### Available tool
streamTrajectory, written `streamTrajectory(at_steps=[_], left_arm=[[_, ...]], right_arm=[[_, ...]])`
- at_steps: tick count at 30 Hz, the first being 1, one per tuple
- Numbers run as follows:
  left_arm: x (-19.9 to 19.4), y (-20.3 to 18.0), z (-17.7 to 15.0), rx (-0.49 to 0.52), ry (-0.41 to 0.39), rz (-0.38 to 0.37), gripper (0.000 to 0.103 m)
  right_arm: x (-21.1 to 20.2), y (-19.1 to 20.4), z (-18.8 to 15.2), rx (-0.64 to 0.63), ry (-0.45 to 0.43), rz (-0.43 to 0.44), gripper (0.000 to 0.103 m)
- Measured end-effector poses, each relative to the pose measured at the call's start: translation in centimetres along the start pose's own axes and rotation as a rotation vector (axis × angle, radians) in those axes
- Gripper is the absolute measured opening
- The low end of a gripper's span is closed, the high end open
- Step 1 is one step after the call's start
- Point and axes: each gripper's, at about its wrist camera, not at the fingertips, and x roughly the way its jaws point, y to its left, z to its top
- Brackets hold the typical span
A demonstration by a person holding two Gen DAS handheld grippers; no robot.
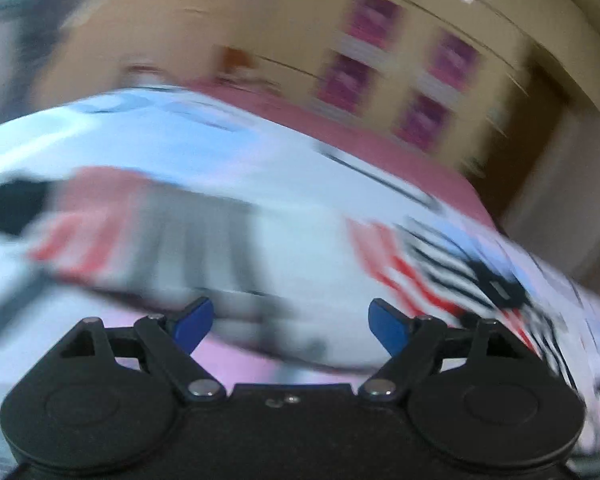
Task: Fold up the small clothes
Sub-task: 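Fold the sleeve across the sweater body with the left gripper and release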
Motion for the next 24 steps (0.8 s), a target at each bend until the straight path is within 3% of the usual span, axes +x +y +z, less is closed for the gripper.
streamTrajectory(at_steps=[2,5,10,14,15,18,24], left_arm=[[-1.0,4.7,0.8,-0.133,-0.026,0.074,0.069],[-0.9,10.2,1.6,-0.333,-0.041,0.105,0.056],[0.9,15.4,2.0,-0.620,-0.117,0.047,0.040],[2.5,17.5,2.0,-0.746,-0.158,0.017,0.016],[2.8,18.0,2.1,-0.759,-0.155,0.015,0.009],[3.4,17.9,2.6,-0.767,-0.158,-0.009,0.006],[3.8,12.8,5.2,-0.609,-0.159,-0.129,0.006]], right_arm=[[0.4,0.5,0.1,0.021,0.008,0.022,0.052],[1.0,1.8,0.4,0.025,0.015,0.038,0.052],[1.4,4.3,0.5,-0.008,0.016,0.045,0.052],[1.6,5.1,0.2,-0.018,0.023,0.037,0.052],[1.7,5.2,0.2,-0.018,0.027,0.032,0.052],[1.8,4.9,-0.1,-0.008,0.034,0.018,0.052],[1.4,4.1,-0.3,0.018,0.025,0.003,0.052]])
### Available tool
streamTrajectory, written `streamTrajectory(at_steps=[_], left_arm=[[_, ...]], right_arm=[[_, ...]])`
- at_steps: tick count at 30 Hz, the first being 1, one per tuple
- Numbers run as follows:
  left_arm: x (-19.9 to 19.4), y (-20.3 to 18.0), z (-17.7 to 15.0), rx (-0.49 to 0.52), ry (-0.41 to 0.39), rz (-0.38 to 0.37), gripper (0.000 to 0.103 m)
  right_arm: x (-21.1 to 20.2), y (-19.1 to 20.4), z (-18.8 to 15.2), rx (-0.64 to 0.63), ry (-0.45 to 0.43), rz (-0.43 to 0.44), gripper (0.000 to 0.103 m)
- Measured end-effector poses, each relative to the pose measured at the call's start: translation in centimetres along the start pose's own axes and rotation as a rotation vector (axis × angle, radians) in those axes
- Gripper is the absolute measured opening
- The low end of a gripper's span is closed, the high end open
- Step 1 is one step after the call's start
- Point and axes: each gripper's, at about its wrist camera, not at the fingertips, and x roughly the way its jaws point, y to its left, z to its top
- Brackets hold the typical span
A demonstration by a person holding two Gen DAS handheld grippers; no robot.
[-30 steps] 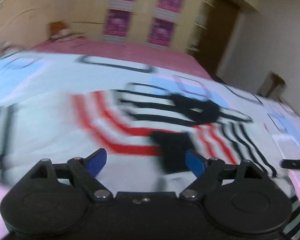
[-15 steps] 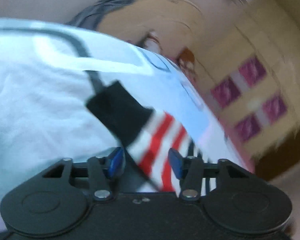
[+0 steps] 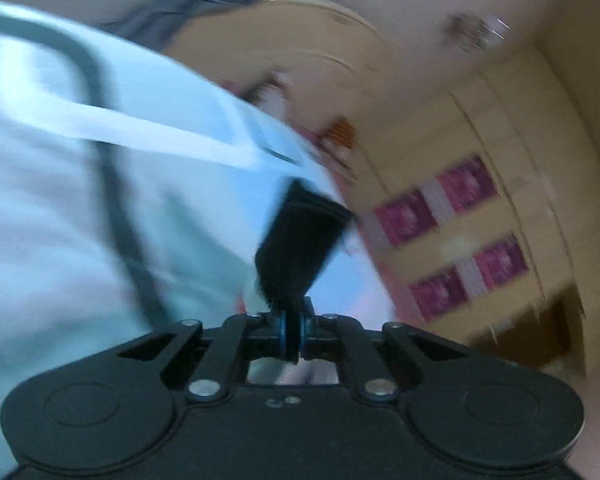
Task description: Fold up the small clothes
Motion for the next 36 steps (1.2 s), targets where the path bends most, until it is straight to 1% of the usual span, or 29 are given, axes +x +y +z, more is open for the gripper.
streamTrajectory(at_steps=[3,5,8,12,16,17,21,22,24,25,27,28,30,31,32,33,35,36], left_arm=[[1.5,-4.7,-2.1,0.110,0.075,-0.085,0.006],[2.4,-8.0,-4.6,0.176,0.139,-0.141,0.006],[4.0,-12.8,-8.6,0.281,0.241,-0.204,0.006],[5.8,-18.2,-14.3,0.397,0.352,-0.262,0.006],[7.1,-22.4,-20.1,0.570,0.469,-0.274,0.006],[7.1,-23.2,-22.1,0.617,0.501,-0.276,0.006],[8.3,-26.2,-27.6,0.802,0.598,-0.303,0.006],[7.9,-25.8,-28.8,0.832,0.618,-0.306,0.006],[8.5,-26.2,-30.9,0.881,0.657,-0.310,0.006],[7.3,-25.8,-32.9,0.899,0.679,-0.309,0.006],[7.5,-25.8,-34.9,0.928,0.728,-0.296,0.008],[7.1,-25.3,-35.5,0.933,0.734,-0.294,0.010],[7.2,-25.1,-36.0,0.924,0.735,-0.323,0.031],[7.3,-25.1,-36.1,0.918,0.737,-0.345,0.038],[7.2,-25.1,-36.3,0.916,0.746,-0.369,0.054],[6.9,-25.2,-36.4,0.924,0.752,-0.395,0.064],[6.4,-25.6,-36.6,0.956,0.749,-0.404,0.065],[5.7,-25.6,-36.1,0.968,0.729,-0.405,0.065]], right_arm=[[-0.3,-0.4,0.0,0.013,-0.013,-0.003,0.052],[-0.6,-0.7,0.1,0.025,-0.022,-0.006,0.052],[-1.0,-1.4,0.2,0.042,-0.031,-0.007,0.052],[-1.7,-2.5,0.2,0.068,-0.042,-0.007,0.052],[-2.5,-3.7,0.0,0.094,-0.055,-0.004,0.052],[-2.8,-4.0,0.0,0.101,-0.058,-0.003,0.052],[-3.7,-5.6,-0.3,0.129,-0.073,-0.008,0.052],[-3.9,-6.1,-0.3,0.139,-0.074,-0.014,0.052],[-4.3,-7.3,-0.5,0.167,-0.078,-0.016,0.053],[-4.5,-7.7,-0.7,0.174,-0.083,-0.017,0.053],[-5.1,-8.4,-0.9,0.184,-0.090,-0.021,0.053],[-5.3,-8.7,-1.0,0.191,-0.093,-0.019,0.053],[-5.7,-9.2,-1.0,0.199,-0.098,-0.016,0.053],[-5.9,-9.3,-1.0,0.201,-0.102,-0.019,0.053],[-6.1,-9.4,-1.0,0.202,-0.107,-0.019,0.053],[-6.1,-9.5,-0.9,0.207,-0.109,-0.015,0.053],[-5.9,-9.5,-0.7,0.225,-0.106,0.013,0.054],[-5.7,-9.4,-0.5,0.234,-0.103,0.031,0.054]])
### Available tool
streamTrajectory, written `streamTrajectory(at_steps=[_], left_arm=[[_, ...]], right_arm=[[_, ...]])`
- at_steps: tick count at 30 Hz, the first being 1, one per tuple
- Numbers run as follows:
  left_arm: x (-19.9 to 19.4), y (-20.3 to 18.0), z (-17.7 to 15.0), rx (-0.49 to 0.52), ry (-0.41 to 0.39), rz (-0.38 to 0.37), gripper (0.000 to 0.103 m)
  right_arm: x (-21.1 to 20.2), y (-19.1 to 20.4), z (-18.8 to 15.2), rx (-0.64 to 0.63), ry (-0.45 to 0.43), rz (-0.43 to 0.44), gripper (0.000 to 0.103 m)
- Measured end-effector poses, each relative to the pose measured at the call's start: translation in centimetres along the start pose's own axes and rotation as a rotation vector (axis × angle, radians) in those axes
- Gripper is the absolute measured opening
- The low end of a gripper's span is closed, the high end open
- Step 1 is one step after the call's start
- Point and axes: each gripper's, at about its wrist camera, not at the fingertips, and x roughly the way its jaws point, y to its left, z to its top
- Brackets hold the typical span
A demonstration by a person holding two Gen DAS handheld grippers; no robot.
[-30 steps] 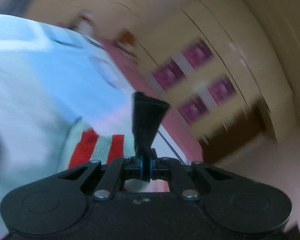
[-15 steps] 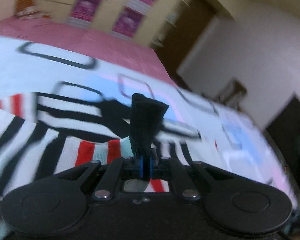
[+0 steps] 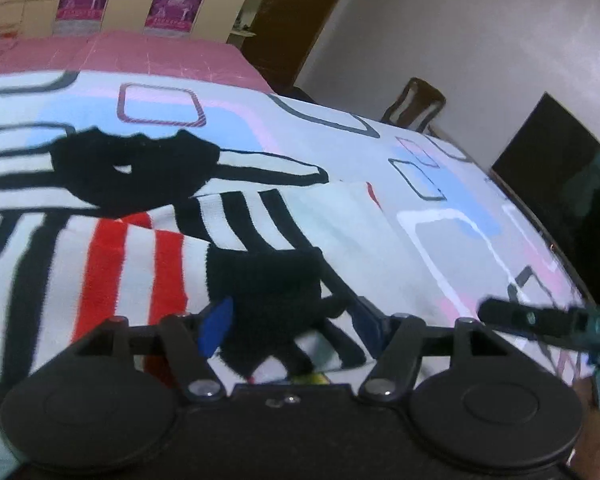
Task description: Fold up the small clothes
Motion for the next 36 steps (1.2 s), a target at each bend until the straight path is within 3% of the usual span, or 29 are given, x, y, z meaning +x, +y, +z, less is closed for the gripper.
streamTrajectory(at_steps=[4,5,7,12,14,17,19,20,21,22,26,30,31,33,36], left_arm=[[-4.8,1.0,-0.3,-0.030,-0.109,0.068,0.065],[-6.5,1.8,-0.7,-0.048,-0.131,0.099,0.065],[-10.3,4.0,-1.8,-0.085,-0.170,0.178,0.065],[-17.8,9.4,-6.2,-0.129,-0.169,0.412,0.062],[-18.6,11.1,-7.2,-0.154,-0.138,0.469,0.062],[-18.1,12.7,-7.2,-0.165,-0.115,0.480,0.056],[-16.8,13.3,-6.6,-0.147,-0.107,0.469,0.050],[-16.2,13.7,-6.1,-0.129,-0.091,0.484,0.045],[-15.5,13.9,-5.8,-0.111,-0.079,0.497,0.044],[-15.1,14.0,-5.4,-0.084,-0.076,0.505,0.043],[-14.5,14.2,-5.1,-0.045,-0.055,0.516,0.036],[-14.4,14.5,-5.2,-0.043,-0.042,0.505,0.035],[-14.4,14.5,-5.2,-0.040,-0.040,0.504,0.035],[-14.4,14.6,-5.3,-0.040,-0.038,0.498,0.034],[-14.5,14.7,-5.4,-0.036,-0.033,0.488,0.034]], right_arm=[[1.4,1.5,0.3,0.001,0.028,0.056,0.056],[2.0,2.0,0.4,-0.004,0.041,0.069,0.070],[3.0,3.3,0.3,-0.021,0.051,0.095,0.076],[5.7,5.4,-0.1,-0.017,0.117,0.176,0.075],[7.1,5.8,-0.3,0.011,0.153,0.199,0.062],[9.1,6.4,-0.4,0.037,0.203,0.205,0.049],[10.3,6.8,-0.5,0.039,0.224,0.200,0.048],[10.7,7.1,-0.4,0.035,0.227,0.193,0.042],[11.0,7.5,-0.3,0.019,0.232,0.183,0.033],[11.3,7.8,-0.2,-0.003,0.247,0.178,0.011],[9.7,10.1,1.0,-0.149,0.165,0.189,0.008],[4.1,11.6,4.0,-0.248,-0.078,0.243,0.007],[3.8,11.8,4.0,-0.287,-0.089,0.227,0.007],[5.7,11.6,3.1,-0.362,-0.004,0.139,0.007],[6.4,10.2,1.8,-0.332,0.036,0.131,0.007]])
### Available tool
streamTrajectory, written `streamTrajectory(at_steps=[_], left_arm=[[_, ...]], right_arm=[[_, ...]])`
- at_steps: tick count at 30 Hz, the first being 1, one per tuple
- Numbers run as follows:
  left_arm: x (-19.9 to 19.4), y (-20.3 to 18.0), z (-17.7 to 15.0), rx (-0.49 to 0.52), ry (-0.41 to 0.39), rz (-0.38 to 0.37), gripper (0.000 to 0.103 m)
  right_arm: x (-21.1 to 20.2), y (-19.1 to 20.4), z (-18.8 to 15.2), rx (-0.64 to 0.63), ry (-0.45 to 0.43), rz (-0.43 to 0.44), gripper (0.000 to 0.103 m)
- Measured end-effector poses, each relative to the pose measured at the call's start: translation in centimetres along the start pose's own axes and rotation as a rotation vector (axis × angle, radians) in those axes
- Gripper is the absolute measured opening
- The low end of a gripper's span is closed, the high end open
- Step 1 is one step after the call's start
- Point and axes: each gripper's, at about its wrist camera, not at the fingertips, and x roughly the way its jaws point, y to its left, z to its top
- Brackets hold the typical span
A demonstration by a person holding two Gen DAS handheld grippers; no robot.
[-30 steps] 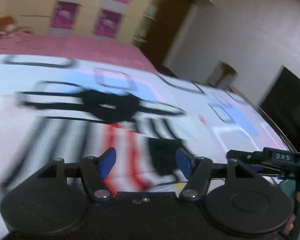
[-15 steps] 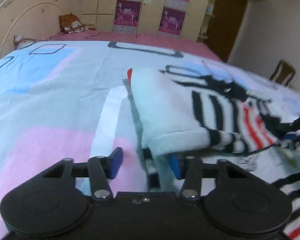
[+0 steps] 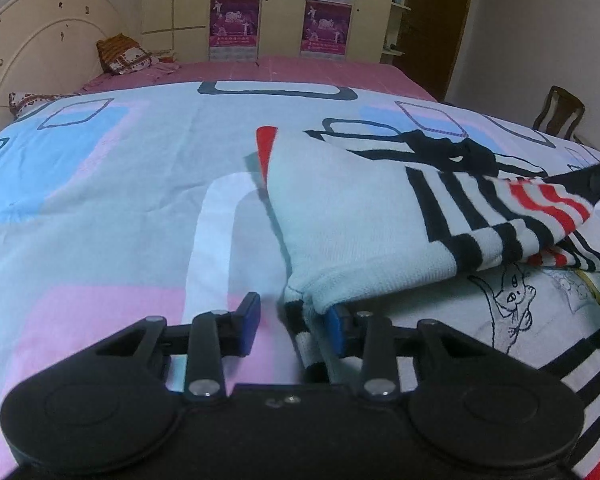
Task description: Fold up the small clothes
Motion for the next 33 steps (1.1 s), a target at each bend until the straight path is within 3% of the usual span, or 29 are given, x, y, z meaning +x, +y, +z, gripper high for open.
streamTrajectory(at_steps=[10,13,14,15,16,17,19,22,23,25,26,28,31,33], left_arm=[[0.2,-0.1,0.4,0.029,0.025,0.000,0.034],[0.1,-0.1,0.7,0.061,0.049,-0.012,0.040],[-0.3,-0.1,0.8,0.070,0.061,-0.002,0.055],[-1.0,-0.1,0.9,0.074,0.058,0.027,0.065],[-2.2,-0.2,0.9,0.081,0.029,0.045,0.065],[-3.6,-0.2,0.9,0.085,-0.014,0.036,0.065],[-5.3,-0.8,1.3,0.053,-0.094,0.002,0.065],[-4.1,-3.5,2.1,0.057,-0.125,-0.075,0.064],[-3.1,-4.5,2.3,0.066,-0.106,-0.097,0.064],[-0.5,-6.1,2.1,0.098,-0.015,-0.116,0.066],[1.1,-6.7,1.6,0.124,0.048,-0.099,0.065],[1.2,-7.5,1.3,0.179,0.036,-0.082,0.066],[0.9,-6.4,2.9,0.123,0.001,-0.133,0.066],[1.6,-5.6,4.7,0.098,-0.018,-0.120,0.066]], right_arm=[[1.1,-1.6,-2.6,0.123,0.066,-0.017,0.008],[1.9,-2.1,-3.4,0.157,0.106,-0.030,0.008],[1.9,-2.2,-3.4,0.171,0.124,-0.040,0.012],[1.4,-2.2,-3.4,0.172,0.128,-0.066,0.023],[0.6,-2.1,-3.3,0.162,0.106,-0.109,0.047],[-0.8,-1.9,-3.2,0.140,0.050,-0.135,0.053],[-2.6,-1.5,-2.8,0.112,-0.008,-0.098,0.053],[-1.7,0.6,-2.5,0.029,-0.001,-0.049,0.027],[-0.8,1.3,-2.5,0.005,0.025,-0.042,0.026],[1.2,2.2,-3.1,-0.026,0.102,-0.060,0.025],[2.9,2.1,-4.0,-0.048,0.192,-0.111,0.024],[3.0,2.0,-4.5,-0.062,0.192,-0.105,0.025],[2.0,1.5,-3.2,-0.033,0.131,-0.085,0.025],[2.3,0.5,-1.9,-0.007,0.088,-0.103,0.025]])
